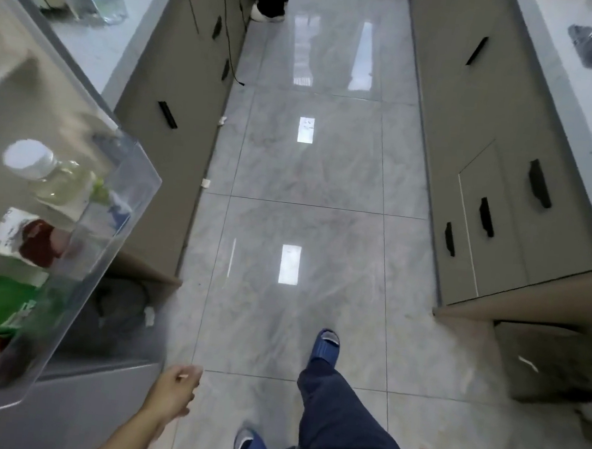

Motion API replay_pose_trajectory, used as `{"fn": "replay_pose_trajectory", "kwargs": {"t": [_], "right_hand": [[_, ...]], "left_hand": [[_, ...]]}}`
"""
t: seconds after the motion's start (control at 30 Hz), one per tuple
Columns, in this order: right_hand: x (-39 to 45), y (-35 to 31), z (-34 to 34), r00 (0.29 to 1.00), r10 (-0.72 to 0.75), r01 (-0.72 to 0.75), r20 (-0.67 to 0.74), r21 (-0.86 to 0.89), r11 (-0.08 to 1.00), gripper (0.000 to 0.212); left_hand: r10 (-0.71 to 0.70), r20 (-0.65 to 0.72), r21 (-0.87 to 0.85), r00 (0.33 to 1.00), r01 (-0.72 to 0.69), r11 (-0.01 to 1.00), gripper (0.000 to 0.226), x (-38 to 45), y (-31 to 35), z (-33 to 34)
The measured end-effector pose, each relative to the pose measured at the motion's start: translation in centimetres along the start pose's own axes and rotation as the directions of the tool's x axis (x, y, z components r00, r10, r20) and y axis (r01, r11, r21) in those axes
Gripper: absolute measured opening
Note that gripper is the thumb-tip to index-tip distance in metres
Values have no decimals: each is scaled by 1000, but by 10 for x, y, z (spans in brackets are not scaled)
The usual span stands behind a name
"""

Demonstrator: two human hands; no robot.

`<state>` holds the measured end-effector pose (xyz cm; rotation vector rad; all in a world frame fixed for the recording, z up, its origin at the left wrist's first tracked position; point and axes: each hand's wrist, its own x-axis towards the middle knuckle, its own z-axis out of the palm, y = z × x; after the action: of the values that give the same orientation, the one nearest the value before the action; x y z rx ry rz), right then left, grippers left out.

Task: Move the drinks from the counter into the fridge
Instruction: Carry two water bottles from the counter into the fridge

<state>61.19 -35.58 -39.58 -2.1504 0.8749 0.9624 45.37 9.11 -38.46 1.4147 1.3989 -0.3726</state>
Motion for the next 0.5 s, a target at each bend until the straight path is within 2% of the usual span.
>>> {"fn": "replay_pose_trajectory", "kwargs": {"t": [0.1, 0.2, 0.4, 0.5], "right_hand": [[28, -44, -19, 1000, 21, -20, 17, -14, 1000, 25], [57, -114, -32, 999, 17, -16, 28, -38, 999, 31], [96, -287, -29, 978, -185, 194, 97, -93, 977, 43], [98, -362, -9, 937, -309, 329, 159, -117, 937, 38]], "left_hand": [[34, -26, -2, 999, -34, 999, 16, 20, 60, 11], [36, -75, -2, 997, -37, 999, 15, 34, 102, 20], [-65, -145, -54, 987, 58, 997, 16, 55, 142, 32], [-110, -165, -75, 980, 99, 992, 19, 65, 148, 28]]}}
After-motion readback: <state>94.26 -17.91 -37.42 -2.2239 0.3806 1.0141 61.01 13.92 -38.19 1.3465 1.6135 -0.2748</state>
